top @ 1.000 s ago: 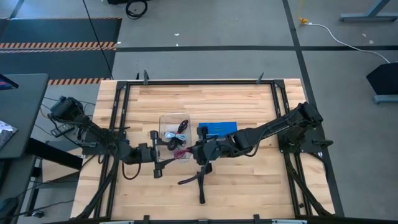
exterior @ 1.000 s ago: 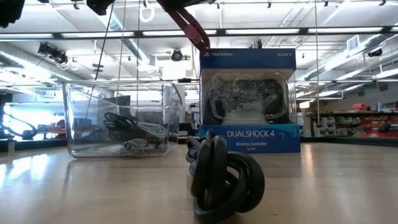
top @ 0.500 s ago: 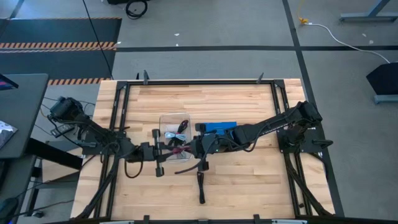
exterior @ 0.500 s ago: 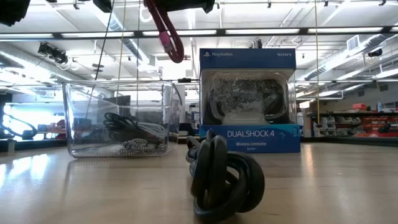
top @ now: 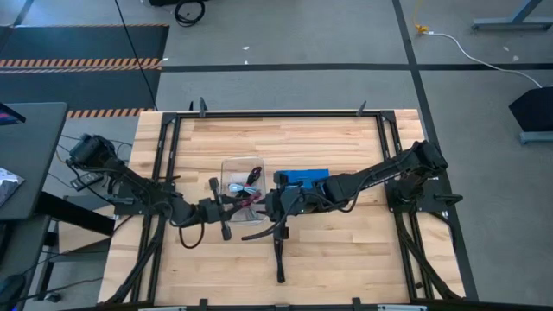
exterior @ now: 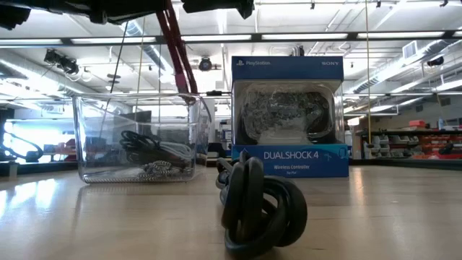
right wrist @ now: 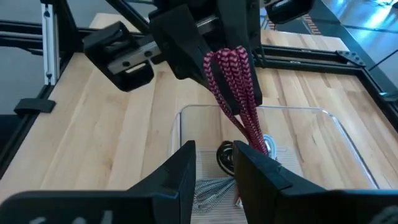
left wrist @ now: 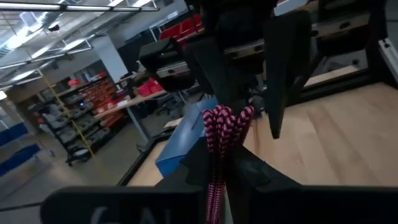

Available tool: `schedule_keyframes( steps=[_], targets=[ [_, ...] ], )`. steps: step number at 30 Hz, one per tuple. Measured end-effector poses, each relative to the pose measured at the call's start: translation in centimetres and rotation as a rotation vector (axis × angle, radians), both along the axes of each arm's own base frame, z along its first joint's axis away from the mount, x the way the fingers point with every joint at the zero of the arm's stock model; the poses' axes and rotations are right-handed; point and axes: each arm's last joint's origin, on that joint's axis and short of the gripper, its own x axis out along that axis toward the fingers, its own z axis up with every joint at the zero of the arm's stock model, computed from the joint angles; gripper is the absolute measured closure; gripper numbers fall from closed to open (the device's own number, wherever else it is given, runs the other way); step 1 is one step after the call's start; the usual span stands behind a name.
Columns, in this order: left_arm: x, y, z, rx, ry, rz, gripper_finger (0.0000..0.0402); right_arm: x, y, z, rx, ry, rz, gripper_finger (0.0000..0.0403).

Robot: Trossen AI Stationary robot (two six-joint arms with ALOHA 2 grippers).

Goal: Pick and place USB-C Cables
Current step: Put the pink charger cable into the transparent bin

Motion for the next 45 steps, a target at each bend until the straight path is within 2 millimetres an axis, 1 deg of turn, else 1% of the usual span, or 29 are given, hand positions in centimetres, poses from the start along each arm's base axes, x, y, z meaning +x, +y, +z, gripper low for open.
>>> schedule_keyframes(
  steps=[6, 11, 15, 18, 21, 24, 27, 29, 32, 36, 43, 45],
  targets=[
    [0.1, 0.1, -0.8, 0.103, 0.095, 0.01, 0.0365, -0.2, 1.0, 0.2, 0.042, -0.018, 0.028, 0.0291],
    [0.1, 0.5, -2.3, 0.289, 0.265, -0.007, 0.0363, -0.4, 2.0, 0.3, 0.056, -0.032, 0.056, 0.029],
    [0.4, 1.6, -3.0, 0.319, 0.348, 0.045, 0.0362, -0.4, 2.4, 0.5, 0.065, -0.059, 0.065, 0.029],
    [0.6, 2.5, -3.2, 0.307, 0.365, 0.123, 0.0355, -0.3, 2.4, 0.8, 0.072, -0.084, 0.065, 0.029],
    [0.7, 2.9, -3.2, 0.357, 0.388, 0.194, 0.033, -0.3, 2.4, 0.8, 0.072, -0.083, 0.065, 0.029],
    [0.6, 3.1, -3.2, 0.399, 0.412, 0.241, 0.0295, -0.3, 2.5, 0.7, 0.072, -0.081, 0.068, 0.029],
    [0.3, 3.2, -3.9, 0.438, 0.48, 0.245, 0.0259, -0.3, 2.6, 0.7, 0.072, -0.081, 0.071, 0.029],
    [0.1, 3.3, -4.3, 0.428, 0.511, 0.25, 0.0238, -0.3, 2.6, 0.7, 0.073, -0.081, 0.071, 0.029],
    [0.0, 3.4, -4.4, 0.375, 0.495, 0.288, 0.0213, -0.3, 2.6, 0.7, 0.073, -0.08, 0.071, 0.029],
    [0.0, 3.1, -4.1, 0.36, 0.452, 0.321, 0.0193, -0.3, 2.6, 0.7, 0.075, -0.08, 0.071, 0.029],
    [-0.1, 1.5, -2.2, 0.354, 0.308, 0.278, 0.0185, -0.4, 2.6, 0.6, 0.068, -0.063, 0.072, 0.029],
    [-0.3, 1.0, -2.0, 0.356, 0.289, 0.268, 0.0184, -0.5, 2.6, 0.5, 0.07, -0.054, 0.07, 0.029]
  ],
)
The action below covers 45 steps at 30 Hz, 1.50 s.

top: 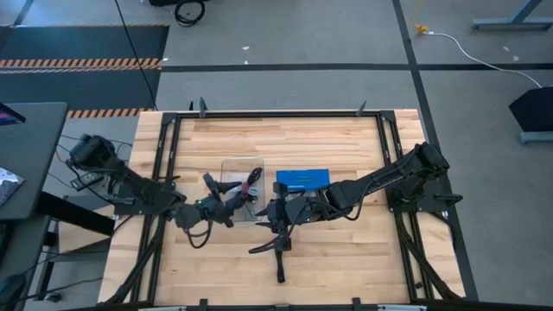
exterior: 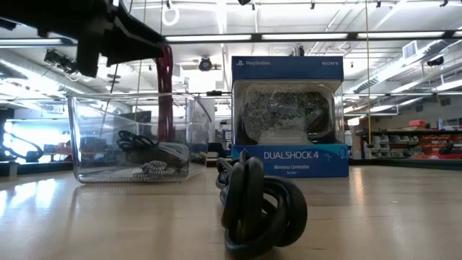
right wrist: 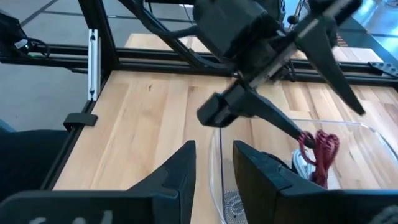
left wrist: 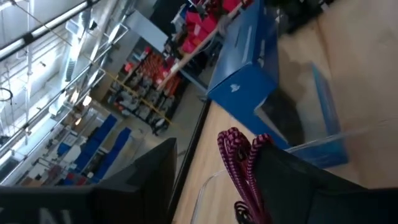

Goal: Pick and place USB-C Cables
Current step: Put the pink charger cable into the transparent bin, then put the black charger cable into the transparent bin

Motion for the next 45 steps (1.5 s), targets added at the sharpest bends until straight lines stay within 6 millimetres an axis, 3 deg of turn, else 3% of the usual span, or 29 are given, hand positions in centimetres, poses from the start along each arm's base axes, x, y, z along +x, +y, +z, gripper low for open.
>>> schedule_keyframes(
  steps=[16, 26, 32, 38, 45],
  targets=[
    [-0.9, -0.6, -1.0, 0.048, 0.068, 0.062, 0.0226, 0.0, 0.0, 0.0, 0.011, 0.0, -0.006, 0.029],
    [-1.7, -2.3, -1.0, 0.058, 0.089, -0.081, 0.0228, 0.0, 0.0, 0.0, 0.007, 0.003, -0.011, 0.029],
    [-1.8, -2.1, -1.1, 0.102, 0.104, -0.026, 0.0228, 0.0, -0.1, 0.0, 0.003, 0.003, -0.018, 0.029],
    [-1.1, -1.6, -1.6, 0.006, 0.133, -0.148, 0.0228, 0.2, -0.5, 0.1, -0.002, -0.015, -0.062, 0.029],
    [-1.1, -1.0, -2.8, -0.042, 0.232, -0.199, 0.0228, 1.3, -1.4, -2.8, 0.0, 0.023, -0.116, 0.029]
  ],
)
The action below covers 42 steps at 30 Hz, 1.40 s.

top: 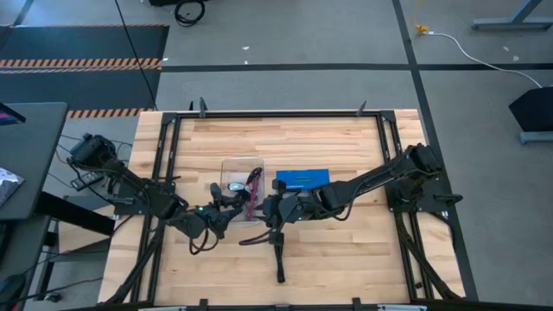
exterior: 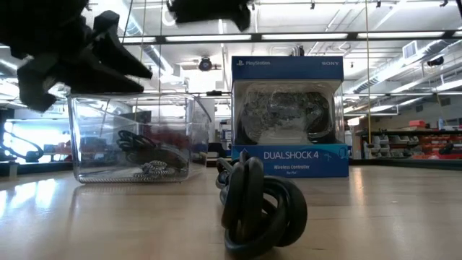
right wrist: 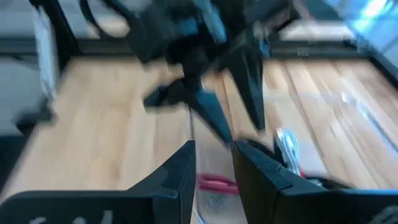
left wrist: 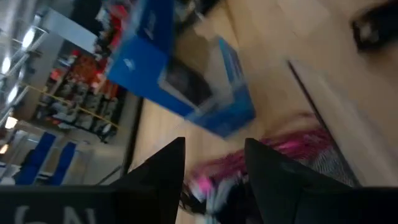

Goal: Pick and place USB-C Cables
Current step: Put the black charger cable into the transparent bin

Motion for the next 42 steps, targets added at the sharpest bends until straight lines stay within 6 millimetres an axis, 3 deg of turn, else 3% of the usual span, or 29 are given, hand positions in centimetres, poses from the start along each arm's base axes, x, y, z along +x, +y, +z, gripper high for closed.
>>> schedule_keyframes(
  steps=[4, 8, 13, 21, 29, 33, 42],
  targets=[
    [-0.1, 0.4, -0.3, 0.037, 0.018, 0.059, 0.0228, 0.7, -0.8, -1.3, -0.006, 0.041, -0.008, 0.029],
    [-0.2, 0.7, 0.0, 0.124, -0.015, 0.163, 0.0228, 0.9, -1.5, -1.2, 0.011, 0.028, -0.013, 0.029],
    [-0.4, 0.1, 0.5, 0.124, -0.06, 0.169, 0.0228, 0.9, -1.3, -1.0, 0.031, 0.024, 0.017, 0.029],
    [-0.6, -2.0, 2.9, 0.007, -0.246, 0.039, 0.0228, -0.2, 1.3, -1.7, 0.095, 0.128, 0.207, 0.029],
    [-1.1, -3.8, 4.1, -0.184, -0.349, -0.202, 0.0228, -2.6, 5.1, -2.7, -0.209, 0.246, 0.532, 0.029],
    [-1.0, -3.9, 4.1, -0.258, -0.358, -0.269, 0.0228, -3.8, 6.4, -3.9, -0.425, 0.338, 0.625, 0.029],
    [-0.3, -3.2, 4.2, -0.334, -0.374, -0.282, 0.0228, -3.5, 7.8, -8.1, -0.422, 0.457, 0.724, 0.0269]
  ],
)
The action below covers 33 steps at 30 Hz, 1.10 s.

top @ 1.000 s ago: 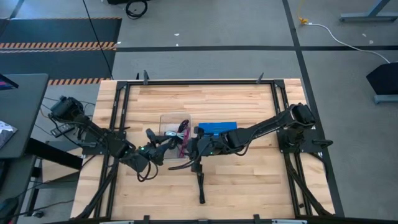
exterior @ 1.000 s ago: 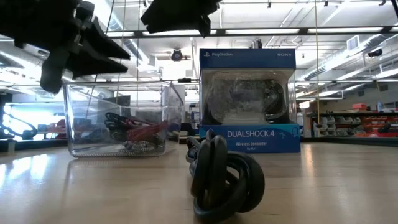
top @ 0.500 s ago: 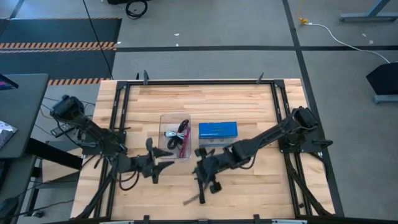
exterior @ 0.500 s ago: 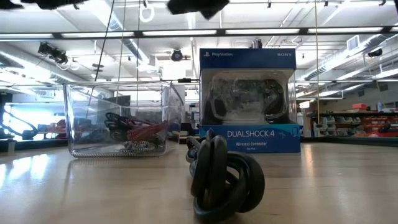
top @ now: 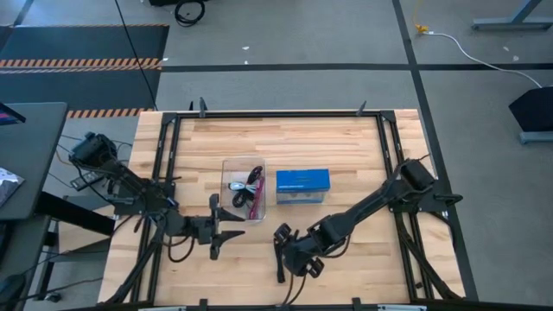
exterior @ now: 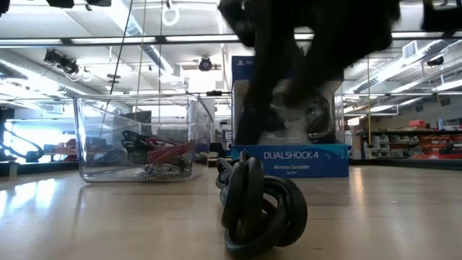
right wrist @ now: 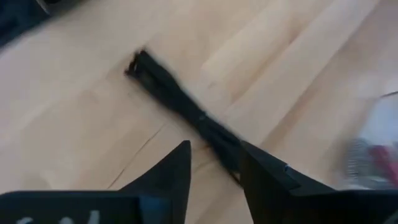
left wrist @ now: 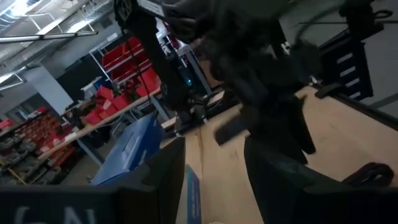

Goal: Pick and place USB-C Cables
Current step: Put the black charger cable into the transparent bin

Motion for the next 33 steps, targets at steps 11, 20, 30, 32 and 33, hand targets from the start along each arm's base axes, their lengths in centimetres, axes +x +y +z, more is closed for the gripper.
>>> schedule_keyframes(
  steps=[11, 20, 30, 32, 33],
  targets=[
    [0.1, 0.1, -0.1, -0.002, 0.009, 0.007, 0.0228, 1.1, 0.1, -1.0, -0.074, -0.083, 0.138, 0.0202],
    [0.1, 0.1, -0.1, -0.005, 0.011, 0.016, 0.0228, 2.3, 0.4, -5.6, -0.156, -0.017, 0.181, 0.0186],
    [0.1, 0.2, -0.2, 0.0, 0.017, 0.036, 0.0228, 3.2, 0.7, -5.7, -0.208, -0.037, 0.162, 0.0243],
    [0.1, 0.2, -0.2, 0.002, 0.018, 0.042, 0.0228, 3.2, 0.6, -5.7, -0.207, -0.035, 0.155, 0.0283],
    [0.1, 0.2, -0.2, 0.002, 0.018, 0.042, 0.0228, 3.1, 0.6, -5.7, -0.203, -0.03, 0.143, 0.0308]
  ],
)
